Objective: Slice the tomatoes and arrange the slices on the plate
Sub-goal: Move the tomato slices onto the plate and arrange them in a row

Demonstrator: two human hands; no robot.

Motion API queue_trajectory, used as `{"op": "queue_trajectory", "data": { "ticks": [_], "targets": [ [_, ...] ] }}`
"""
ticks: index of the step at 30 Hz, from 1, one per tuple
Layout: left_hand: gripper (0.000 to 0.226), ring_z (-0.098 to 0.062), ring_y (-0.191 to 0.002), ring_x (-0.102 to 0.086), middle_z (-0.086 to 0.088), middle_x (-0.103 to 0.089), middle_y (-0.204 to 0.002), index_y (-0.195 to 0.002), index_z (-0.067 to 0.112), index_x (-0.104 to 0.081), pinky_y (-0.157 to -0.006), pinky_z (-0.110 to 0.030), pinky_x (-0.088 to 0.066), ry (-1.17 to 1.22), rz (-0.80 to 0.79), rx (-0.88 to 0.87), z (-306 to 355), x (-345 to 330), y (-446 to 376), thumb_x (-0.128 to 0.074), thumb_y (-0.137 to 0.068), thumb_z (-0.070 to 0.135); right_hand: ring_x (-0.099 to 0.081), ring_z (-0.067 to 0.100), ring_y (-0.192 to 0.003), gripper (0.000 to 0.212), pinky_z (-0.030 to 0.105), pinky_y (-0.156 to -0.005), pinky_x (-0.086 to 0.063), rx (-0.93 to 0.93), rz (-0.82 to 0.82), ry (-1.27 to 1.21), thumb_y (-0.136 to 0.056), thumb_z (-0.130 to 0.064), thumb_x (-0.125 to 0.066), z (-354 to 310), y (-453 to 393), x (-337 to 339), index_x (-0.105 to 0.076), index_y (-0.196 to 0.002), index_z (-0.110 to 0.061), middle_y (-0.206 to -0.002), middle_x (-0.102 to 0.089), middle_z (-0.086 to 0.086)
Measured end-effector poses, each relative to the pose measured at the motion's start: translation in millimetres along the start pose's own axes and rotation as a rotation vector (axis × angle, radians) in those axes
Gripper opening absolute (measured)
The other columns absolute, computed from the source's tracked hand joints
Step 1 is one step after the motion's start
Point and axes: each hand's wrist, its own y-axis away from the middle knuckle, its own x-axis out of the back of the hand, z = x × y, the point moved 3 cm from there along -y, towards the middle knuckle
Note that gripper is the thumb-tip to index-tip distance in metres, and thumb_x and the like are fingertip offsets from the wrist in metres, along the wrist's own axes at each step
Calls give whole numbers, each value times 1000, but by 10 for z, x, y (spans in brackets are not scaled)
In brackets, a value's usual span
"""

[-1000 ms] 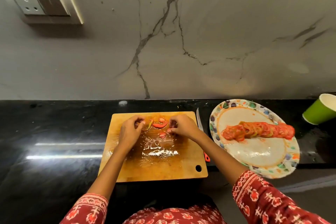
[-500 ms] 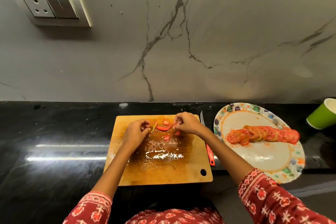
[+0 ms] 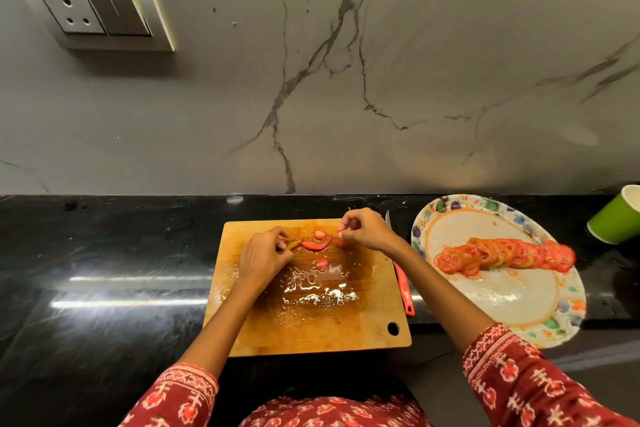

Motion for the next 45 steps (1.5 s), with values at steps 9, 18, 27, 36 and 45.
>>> {"op": "queue_trajectory", "data": {
  "ticks": [9, 18, 27, 36, 45],
  "targets": [
    [43, -4, -69, -56, 9, -61, -83, -116, 18, -50, -59, -17, -44, 172, 126, -170, 384, -58, 65, -71, -78, 17, -56, 4, -67, 6, 13, -50, -43, -124, 5, -280, -87, -10, -63, 189, 266, 214, -65, -82, -13, -75, -62, -5],
    [42, 0, -65, -54, 5, -64, -87, -118, 18, -52, -60, -9, -40, 284, -66, -287, 1087, -607, 121, -68, -80, 12, -53, 9, -63, 7, 12, -46, -38, -212, 179, -220, -83, 1, -63, 629, 758, 1072, -65, -85, -5, -69, -61, 2],
    [31, 1, -62, -52, 10, -64, -81, -107, 19, -55, -56, -16, -42, 341, -136, -351, 1760, -1343, 216, -68, -79, 16, -60, 14, -82, 11, 23, -75, -50, -257, 64, 144, -81, -2, -67, 1080, 869, 1448, -70, -91, -4, -91, -68, 7],
    [21, -10, -73, -54, 4, -63, -84, -97, 18, -56, -60, -23, -43, 255, -75, -319, 1957, -1645, 261, -68, -79, 20, -56, 12, -76, 7, 28, -69, -49, -234, 60, 279, -81, -21, -70, 1255, 718, 1303, -67, -84, -15, -81, -60, -3],
    [30, -12, -83, -58, 6, -66, -89, -101, 21, -59, -63, -24, -43, 125, -22, -254, 2033, -1779, 267, -73, -74, 26, -56, 9, -73, 11, 25, -63, -46, -126, 180, 171, -82, -20, -68, 1383, 696, 1570, -68, -82, -9, -84, -68, 4]
  ]
}}
